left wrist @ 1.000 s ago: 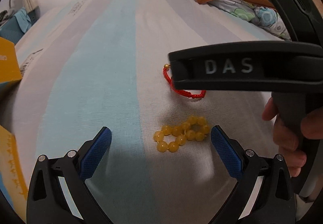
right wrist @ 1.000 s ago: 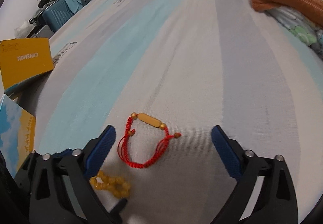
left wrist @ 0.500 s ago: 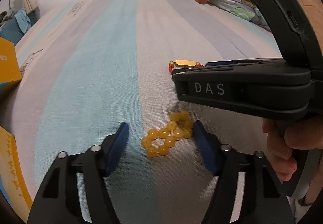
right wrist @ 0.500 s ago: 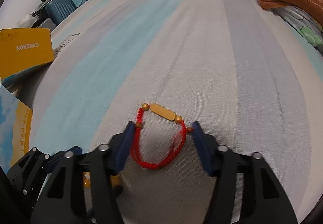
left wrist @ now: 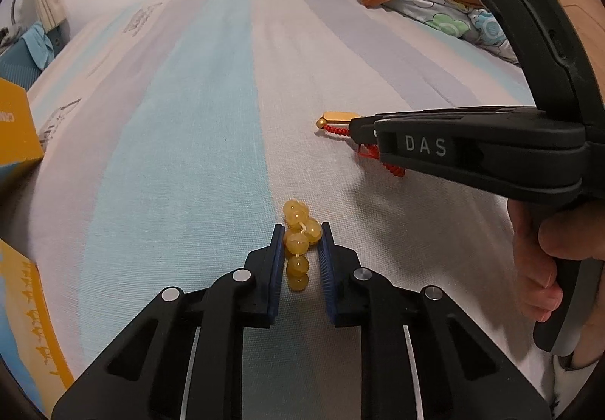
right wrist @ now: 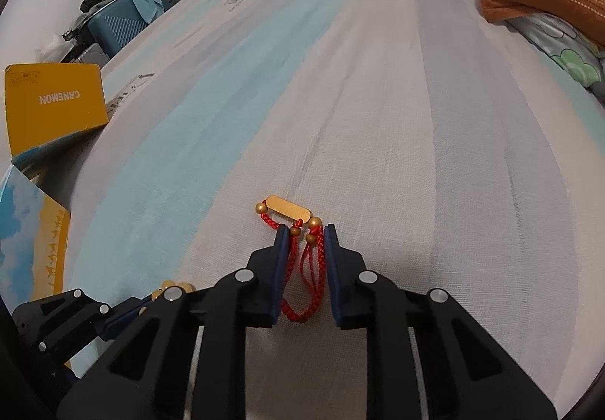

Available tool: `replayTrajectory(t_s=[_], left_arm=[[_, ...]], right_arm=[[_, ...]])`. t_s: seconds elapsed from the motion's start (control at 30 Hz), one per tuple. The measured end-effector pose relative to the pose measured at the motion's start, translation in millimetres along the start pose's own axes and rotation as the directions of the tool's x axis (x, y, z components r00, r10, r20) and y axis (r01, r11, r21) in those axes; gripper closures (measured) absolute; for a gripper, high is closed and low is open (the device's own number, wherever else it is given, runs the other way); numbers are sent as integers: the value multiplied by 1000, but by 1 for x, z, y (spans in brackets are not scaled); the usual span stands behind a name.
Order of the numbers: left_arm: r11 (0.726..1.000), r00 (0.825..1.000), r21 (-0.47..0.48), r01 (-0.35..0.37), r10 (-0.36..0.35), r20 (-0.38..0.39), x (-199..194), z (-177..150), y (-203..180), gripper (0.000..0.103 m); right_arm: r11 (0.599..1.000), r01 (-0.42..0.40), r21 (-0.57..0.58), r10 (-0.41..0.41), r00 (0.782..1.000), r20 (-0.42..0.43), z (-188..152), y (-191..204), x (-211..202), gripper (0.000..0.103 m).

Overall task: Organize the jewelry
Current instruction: 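Grasp amber beads with left tool while right tool grasps gold-bar bracelet, then carry amber beads with left tool while right tool carries gold-bar bracelet to box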

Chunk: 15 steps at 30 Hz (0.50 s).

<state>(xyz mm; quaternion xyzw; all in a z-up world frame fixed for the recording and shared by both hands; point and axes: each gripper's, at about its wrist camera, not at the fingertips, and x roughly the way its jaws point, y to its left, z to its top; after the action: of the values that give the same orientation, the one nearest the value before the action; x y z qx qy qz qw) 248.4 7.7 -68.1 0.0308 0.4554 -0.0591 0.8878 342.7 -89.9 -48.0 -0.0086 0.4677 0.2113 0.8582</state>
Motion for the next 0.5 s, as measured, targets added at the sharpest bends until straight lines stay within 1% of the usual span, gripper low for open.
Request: replayTrajectory(t_s=[0.3,0.5], left_arm=[[1000,1000,-12,6,-6,15,-11,-3,1,86],[1000,1000,-8,27,-27,6,-20,0,0,86]], right_arm=[[1000,1,13,-2,1000,31,-3,-3,-20,85],[1000,8,9,-8,999,36,-8,-1,-36,85]])
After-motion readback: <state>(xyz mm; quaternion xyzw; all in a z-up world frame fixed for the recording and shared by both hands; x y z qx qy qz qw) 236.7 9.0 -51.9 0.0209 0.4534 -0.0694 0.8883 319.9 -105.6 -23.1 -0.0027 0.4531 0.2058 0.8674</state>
